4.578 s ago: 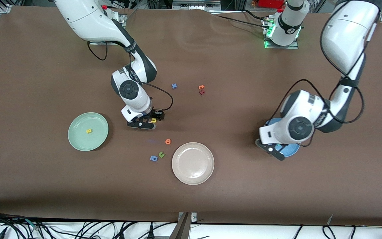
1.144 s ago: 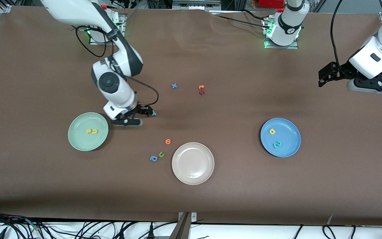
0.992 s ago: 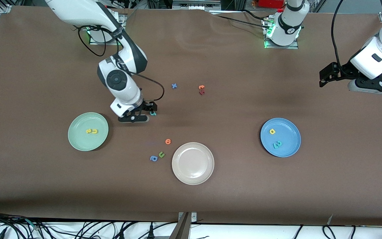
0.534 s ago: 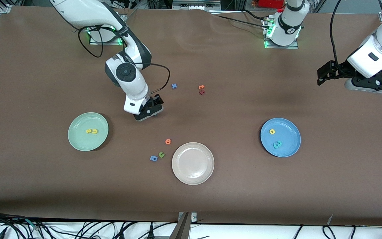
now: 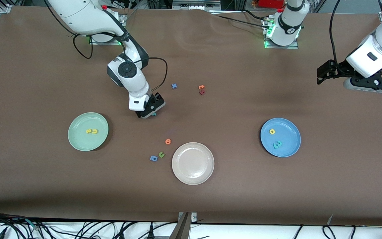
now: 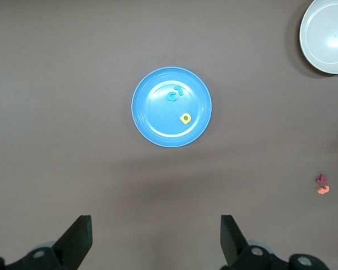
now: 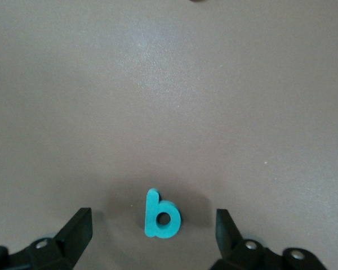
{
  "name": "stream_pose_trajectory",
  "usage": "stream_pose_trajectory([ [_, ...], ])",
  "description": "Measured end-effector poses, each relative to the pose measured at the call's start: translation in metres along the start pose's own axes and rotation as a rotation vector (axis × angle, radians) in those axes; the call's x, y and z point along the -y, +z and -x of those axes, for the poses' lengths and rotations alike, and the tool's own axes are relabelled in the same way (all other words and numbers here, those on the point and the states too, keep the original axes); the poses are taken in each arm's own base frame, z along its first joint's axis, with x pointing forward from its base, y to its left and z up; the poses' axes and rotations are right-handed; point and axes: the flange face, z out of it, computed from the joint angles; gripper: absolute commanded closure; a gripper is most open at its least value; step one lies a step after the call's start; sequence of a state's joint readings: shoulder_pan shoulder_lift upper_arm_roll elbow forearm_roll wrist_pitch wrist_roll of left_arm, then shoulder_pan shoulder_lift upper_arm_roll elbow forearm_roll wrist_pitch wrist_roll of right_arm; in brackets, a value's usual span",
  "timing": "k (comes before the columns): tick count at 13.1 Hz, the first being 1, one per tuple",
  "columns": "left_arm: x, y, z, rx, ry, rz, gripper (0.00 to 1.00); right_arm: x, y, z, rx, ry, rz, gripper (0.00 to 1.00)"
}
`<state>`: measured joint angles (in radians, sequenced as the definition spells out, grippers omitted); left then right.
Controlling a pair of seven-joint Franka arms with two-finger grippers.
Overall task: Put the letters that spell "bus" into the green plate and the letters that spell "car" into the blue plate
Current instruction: 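Reach to the teal b and grasp it with the right gripper, then carry the teal b to the green plate and open the right gripper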
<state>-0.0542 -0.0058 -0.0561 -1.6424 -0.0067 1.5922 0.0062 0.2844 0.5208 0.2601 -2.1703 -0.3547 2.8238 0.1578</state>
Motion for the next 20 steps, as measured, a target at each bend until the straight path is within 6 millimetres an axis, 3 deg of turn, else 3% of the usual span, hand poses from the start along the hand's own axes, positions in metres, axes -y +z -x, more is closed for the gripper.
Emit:
stream_pose_trajectory([
  [2, 0.0, 0.0, 0.0, 0.0, 0.0, 0.0, 0.0, -0.001, 0.0, 0.0, -0.003, 0.001, 0.0, 0.45],
  [3, 0.0, 0.0, 0.0, 0.0, 0.0, 0.0, 0.0, -0.001, 0.0, 0.0, -0.004, 0.002, 0.0, 0.52],
  [6, 0.0, 0.0, 0.0, 0.0, 0.0, 0.0, 0.0, -0.007, -0.001, 0.0, -0.006, 0.01, 0.005, 0.61],
  [10, 0.0, 0.0, 0.0, 0.0, 0.0, 0.0, 0.0, -0.011, -0.002, 0.0, -0.015, 0.016, 0.008, 0.91],
  [12, -0.001, 0.0, 0.0, 0.0, 0.002, 0.0, 0.0, -0.011, -0.002, 0.0, -0.016, 0.016, 0.008, 0.98],
  [16, -0.009, 0.0, 0.0, 0.0, 0.016, -0.001, 0.0, -0.016, -0.003, 0.0, -0.02, 0.022, 0.013, 0.99],
  [20, -0.01, 0.0, 0.0, 0.0, 0.017, -0.001, 0.0, -0.064, -0.023, -0.001, -0.027, 0.039, 0.066, 0.99],
])
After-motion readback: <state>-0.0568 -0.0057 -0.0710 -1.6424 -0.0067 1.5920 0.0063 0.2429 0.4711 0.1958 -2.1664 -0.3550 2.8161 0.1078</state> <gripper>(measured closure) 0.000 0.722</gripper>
